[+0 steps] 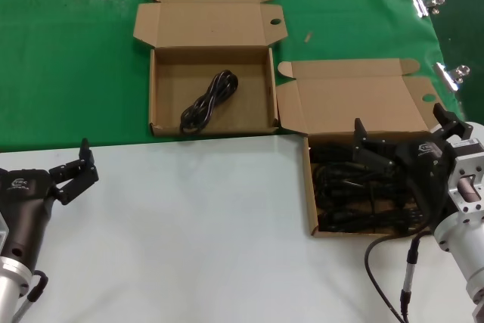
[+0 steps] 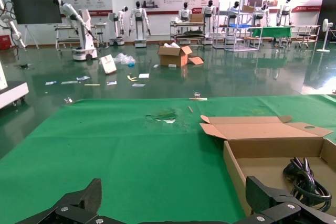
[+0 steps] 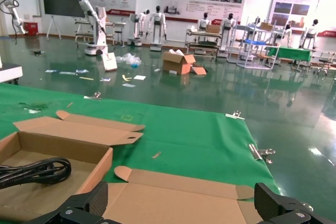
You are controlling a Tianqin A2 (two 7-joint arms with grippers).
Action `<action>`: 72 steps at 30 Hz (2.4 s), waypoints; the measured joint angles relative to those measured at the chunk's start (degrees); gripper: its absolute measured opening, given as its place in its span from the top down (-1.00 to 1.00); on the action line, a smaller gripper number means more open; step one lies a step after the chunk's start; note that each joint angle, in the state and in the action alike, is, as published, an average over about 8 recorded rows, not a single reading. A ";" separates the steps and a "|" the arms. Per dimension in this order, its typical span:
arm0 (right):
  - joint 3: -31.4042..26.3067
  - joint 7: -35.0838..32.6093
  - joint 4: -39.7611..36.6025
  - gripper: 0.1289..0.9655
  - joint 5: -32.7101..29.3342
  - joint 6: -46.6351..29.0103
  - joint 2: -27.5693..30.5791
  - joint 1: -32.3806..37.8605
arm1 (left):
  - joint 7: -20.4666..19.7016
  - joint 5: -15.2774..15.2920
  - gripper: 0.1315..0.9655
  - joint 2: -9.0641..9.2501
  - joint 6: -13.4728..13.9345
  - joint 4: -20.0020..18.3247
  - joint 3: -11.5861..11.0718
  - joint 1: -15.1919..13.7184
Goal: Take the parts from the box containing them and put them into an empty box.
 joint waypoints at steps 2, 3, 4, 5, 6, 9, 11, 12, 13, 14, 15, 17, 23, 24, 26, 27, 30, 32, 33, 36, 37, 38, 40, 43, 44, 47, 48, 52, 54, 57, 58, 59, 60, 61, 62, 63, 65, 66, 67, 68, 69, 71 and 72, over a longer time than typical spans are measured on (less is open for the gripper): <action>0.00 0.00 0.00 -1.00 0.00 0.00 0.00 0.00 | 0.00 0.00 -1.00 0.00 0.00 0.00 0.00 0.00; 0.00 0.00 0.00 -1.00 0.00 0.00 0.00 0.00 | 0.00 0.00 -1.00 0.00 0.00 0.00 0.00 0.00; 0.00 0.00 0.00 -1.00 0.00 0.00 0.00 0.00 | 0.00 0.00 -1.00 0.00 0.00 0.00 0.00 0.00; 0.00 0.00 0.00 -1.00 0.00 0.00 0.00 0.00 | 0.00 0.00 -1.00 0.00 0.00 0.00 0.00 0.00; 0.00 0.00 0.00 -1.00 0.00 0.00 0.00 0.00 | 0.00 0.00 -1.00 0.00 0.00 0.00 0.00 0.00; 0.00 0.00 0.00 -1.00 0.00 0.00 0.00 0.00 | 0.00 0.00 -1.00 0.00 0.00 0.00 0.00 0.00; 0.00 0.00 0.00 -1.00 0.00 0.00 0.00 0.00 | 0.00 0.00 -1.00 0.00 0.00 0.00 0.00 0.00; 0.00 0.00 0.00 -1.00 0.00 0.00 0.00 0.00 | 0.00 0.00 -1.00 0.00 0.00 0.00 0.00 0.00; 0.00 0.00 0.00 -1.00 0.00 0.00 0.00 0.00 | 0.00 0.00 -1.00 0.00 0.00 0.00 0.00 0.00; 0.00 0.00 0.00 -1.00 0.00 0.00 0.00 0.00 | 0.00 0.00 -1.00 0.00 0.00 0.00 0.00 0.00; 0.00 0.00 0.00 -1.00 0.00 0.00 0.00 0.00 | 0.00 0.00 -1.00 0.00 0.00 0.00 0.00 0.00; 0.00 0.00 0.00 -1.00 0.00 0.00 0.00 0.00 | 0.00 0.00 -1.00 0.00 0.00 0.00 0.00 0.00; 0.00 0.00 0.00 -1.00 0.00 0.00 0.00 0.00 | 0.00 0.00 -1.00 0.00 0.00 0.00 0.00 0.00; 0.00 0.00 0.00 -1.00 0.00 0.00 0.00 0.00 | 0.00 0.00 -1.00 0.00 0.00 0.00 0.00 0.00; 0.00 0.00 0.00 -1.00 0.00 0.00 0.00 0.00 | 0.00 0.00 -1.00 0.00 0.00 0.00 0.00 0.00; 0.00 0.00 0.00 -1.00 0.00 0.00 0.00 0.00 | 0.00 0.00 -1.00 0.00 0.00 0.00 0.00 0.00; 0.00 0.00 0.00 -1.00 0.00 0.00 0.00 0.00 | 0.00 0.00 -1.00 0.00 0.00 0.00 0.00 0.00; 0.00 0.00 0.00 -1.00 0.00 0.00 0.00 0.00 | 0.00 0.00 -1.00 0.00 0.00 0.00 0.00 0.00; 0.00 0.00 0.00 -1.00 0.00 0.00 0.00 0.00 | 0.00 0.00 -1.00 0.00 0.00 0.00 0.00 0.00; 0.00 0.00 0.00 -1.00 0.00 0.00 0.00 0.00 | 0.00 0.00 -1.00 0.00 0.00 0.00 0.00 0.00; 0.00 0.00 0.00 -1.00 0.00 0.00 0.00 0.00 | 0.00 0.00 -1.00 0.00 0.00 0.00 0.00 0.00; 0.00 0.00 0.00 -1.00 0.00 0.00 0.00 0.00 | 0.00 0.00 -1.00 0.00 0.00 0.00 0.00 0.00; 0.00 0.00 0.00 -1.00 0.00 0.00 0.00 0.00 | 0.00 0.00 -1.00 0.00 0.00 0.00 0.00 0.00; 0.00 0.00 0.00 -1.00 0.00 0.00 0.00 0.00 | 0.00 0.00 -1.00 0.00 0.00 0.00 0.00 0.00; 0.00 0.00 0.00 -1.00 0.00 0.00 0.00 0.00 | 0.00 0.00 -1.00 0.00 0.00 0.00 0.00 0.00; 0.00 0.00 0.00 -1.00 0.00 0.00 0.00 0.00 | 0.00 0.00 -1.00 0.00 0.00 0.00 0.00 0.00; 0.00 0.00 0.00 -1.00 0.00 0.00 0.00 0.00 | 0.00 0.00 -1.00 0.00 0.00 0.00 0.00 0.00; 0.00 0.00 0.00 -1.00 0.00 0.00 0.00 0.00 | 0.00 0.00 -1.00 0.00 0.00 0.00 0.00 0.00; 0.00 0.00 0.00 -1.00 0.00 0.00 0.00 0.00 | 0.00 0.00 -1.00 0.00 0.00 0.00 0.00 0.00; 0.00 0.00 0.00 -1.00 0.00 0.00 0.00 0.00 | 0.00 0.00 -1.00 0.00 0.00 0.00 0.00 0.00; 0.00 0.00 0.00 -1.00 0.00 0.00 0.00 0.00 | 0.00 0.00 -1.00 0.00 0.00 0.00 0.00 0.00; 0.00 0.00 0.00 -1.00 0.00 0.00 0.00 0.00 | 0.00 0.00 -1.00 0.00 0.00 0.00 0.00 0.00; 0.00 0.00 0.00 -1.00 0.00 0.00 0.00 0.00 | 0.00 0.00 -1.00 0.00 0.00 0.00 0.00 0.00; 0.00 0.00 0.00 -1.00 0.00 0.00 0.00 0.00 | 0.00 0.00 -1.00 0.00 0.00 0.00 0.00 0.00; 0.00 0.00 0.00 -1.00 0.00 0.00 0.00 0.00 | 0.00 0.00 -1.00 0.00 0.00 0.00 0.00 0.00; 0.00 0.00 0.00 -1.00 0.00 0.00 0.00 0.00 | 0.00 0.00 -1.00 0.00 0.00 0.00 0.00 0.00; 0.00 0.00 0.00 -1.00 0.00 0.00 0.00 0.00 | 0.00 0.00 -1.00 0.00 0.00 0.00 0.00 0.00; 0.00 0.00 0.00 -1.00 0.00 0.00 0.00 0.00 | 0.00 0.00 -1.00 0.00 0.00 0.00 0.00 0.00; 0.00 0.00 0.00 -1.00 0.00 0.00 0.00 0.00 | 0.00 0.00 -1.00 0.00 0.00 0.00 0.00 0.00; 0.00 0.00 0.00 -1.00 0.00 0.00 0.00 0.00 | 0.00 0.00 -1.00 0.00 0.00 0.00 0.00 0.00; 0.00 0.00 0.00 -1.00 0.00 0.00 0.00 0.00 | 0.00 0.00 -1.00 0.00 0.00 0.00 0.00 0.00; 0.00 0.00 0.00 -1.00 0.00 0.00 0.00 0.00 | 0.00 0.00 -1.00 0.00 0.00 0.00 0.00 0.00; 0.00 0.00 0.00 -1.00 0.00 0.00 0.00 0.00 | 0.00 0.00 -1.00 0.00 0.00 0.00 0.00 0.00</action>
